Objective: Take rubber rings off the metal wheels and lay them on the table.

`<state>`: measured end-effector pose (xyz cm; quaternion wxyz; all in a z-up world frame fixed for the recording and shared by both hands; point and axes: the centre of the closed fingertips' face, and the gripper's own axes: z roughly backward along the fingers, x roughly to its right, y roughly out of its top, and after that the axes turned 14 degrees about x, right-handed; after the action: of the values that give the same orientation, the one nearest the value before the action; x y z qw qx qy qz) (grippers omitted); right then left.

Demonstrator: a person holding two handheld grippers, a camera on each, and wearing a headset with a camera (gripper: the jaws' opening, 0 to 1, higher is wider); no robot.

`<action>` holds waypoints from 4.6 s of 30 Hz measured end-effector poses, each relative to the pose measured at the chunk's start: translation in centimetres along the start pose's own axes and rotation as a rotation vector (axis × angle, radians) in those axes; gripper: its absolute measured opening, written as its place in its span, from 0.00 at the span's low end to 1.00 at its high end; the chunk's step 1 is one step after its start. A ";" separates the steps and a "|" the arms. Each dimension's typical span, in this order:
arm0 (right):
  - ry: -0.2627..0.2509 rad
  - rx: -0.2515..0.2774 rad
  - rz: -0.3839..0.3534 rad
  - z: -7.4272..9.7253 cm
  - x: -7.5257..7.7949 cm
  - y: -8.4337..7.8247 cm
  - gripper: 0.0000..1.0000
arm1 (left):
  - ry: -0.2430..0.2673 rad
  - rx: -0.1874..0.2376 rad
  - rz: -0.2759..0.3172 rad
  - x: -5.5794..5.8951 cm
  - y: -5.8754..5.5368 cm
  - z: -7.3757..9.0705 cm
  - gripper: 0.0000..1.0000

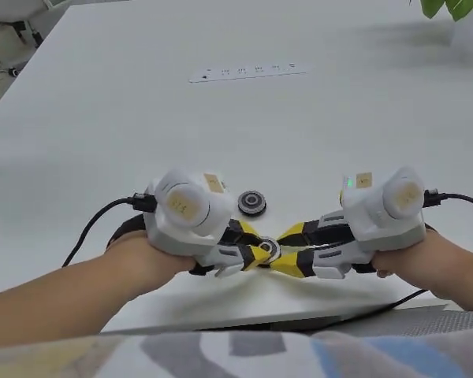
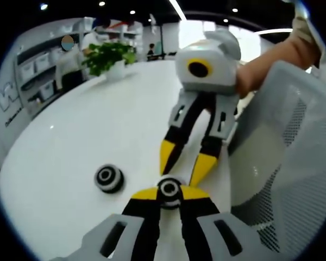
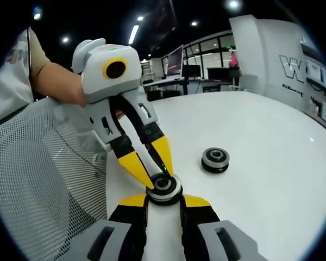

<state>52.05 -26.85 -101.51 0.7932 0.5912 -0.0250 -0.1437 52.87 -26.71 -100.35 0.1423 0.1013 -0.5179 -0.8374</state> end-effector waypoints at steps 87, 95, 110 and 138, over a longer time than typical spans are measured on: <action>-0.047 0.178 -0.387 0.2 -1.0 2.7 0.00 | 0.029 -0.025 -0.037 0.0 0.1 -0.2 0.12; -0.081 0.165 -0.382 0.4 -0.5 2.1 0.00 | 0.028 -0.007 -0.027 0.0 0.2 -0.2 0.12; -0.081 0.178 -0.396 0.4 -0.8 2.4 0.00 | 0.019 -0.009 -0.013 -0.1 0.3 -0.1 0.17; -0.039 0.196 -0.373 0.8 0.0 4.5 0.00 | 0.040 0.065 0.017 -0.2 3.2 5.1 0.39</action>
<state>52.80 -26.41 -97.02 0.6911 0.6569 0.0556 -0.2965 51.91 -23.74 -95.23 0.1562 0.1181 -0.5426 -0.8169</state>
